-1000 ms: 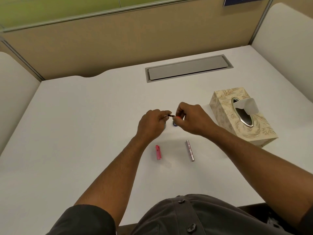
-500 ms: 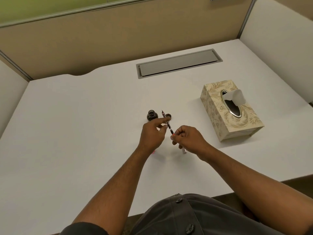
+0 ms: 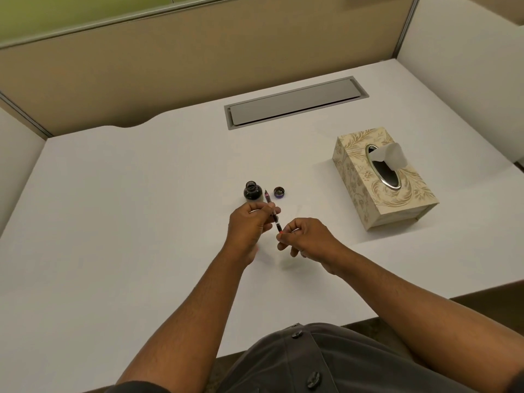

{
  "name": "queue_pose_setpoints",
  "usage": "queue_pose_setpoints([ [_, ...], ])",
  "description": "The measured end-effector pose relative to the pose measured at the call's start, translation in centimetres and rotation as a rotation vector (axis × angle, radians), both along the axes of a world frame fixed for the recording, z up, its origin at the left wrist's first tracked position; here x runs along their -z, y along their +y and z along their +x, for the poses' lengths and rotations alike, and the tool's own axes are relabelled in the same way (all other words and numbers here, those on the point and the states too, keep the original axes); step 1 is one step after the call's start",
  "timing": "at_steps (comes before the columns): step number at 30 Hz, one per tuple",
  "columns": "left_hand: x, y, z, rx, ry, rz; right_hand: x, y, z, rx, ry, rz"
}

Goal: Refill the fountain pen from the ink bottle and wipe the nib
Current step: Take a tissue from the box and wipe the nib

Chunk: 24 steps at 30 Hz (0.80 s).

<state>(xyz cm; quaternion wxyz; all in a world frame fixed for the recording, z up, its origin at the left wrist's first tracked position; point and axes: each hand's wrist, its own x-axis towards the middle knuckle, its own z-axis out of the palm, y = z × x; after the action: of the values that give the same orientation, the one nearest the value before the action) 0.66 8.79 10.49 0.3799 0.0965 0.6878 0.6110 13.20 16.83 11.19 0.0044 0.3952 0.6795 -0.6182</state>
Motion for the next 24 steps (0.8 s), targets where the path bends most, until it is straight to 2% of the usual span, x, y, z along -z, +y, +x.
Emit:
queue_pose_setpoints([
  [5,0.2,-0.1,-0.5,0.008,-0.252,0.095,0.2,0.2,0.1,0.006,0.013,-0.066],
  [17,0.5,0.5,-0.6,-0.009,-0.286,0.078,0.8,1.0,0.7,-0.033,-0.018,-0.12],
  [20,0.5,0.5,-0.5,-0.01,-0.261,0.065,0.9,1.8,1.4,-0.008,-0.047,0.034],
  [24,0.3,0.6,-0.4,0.006,-0.206,0.046,0.5,4.1,2.2,0.169,0.044,0.33],
])
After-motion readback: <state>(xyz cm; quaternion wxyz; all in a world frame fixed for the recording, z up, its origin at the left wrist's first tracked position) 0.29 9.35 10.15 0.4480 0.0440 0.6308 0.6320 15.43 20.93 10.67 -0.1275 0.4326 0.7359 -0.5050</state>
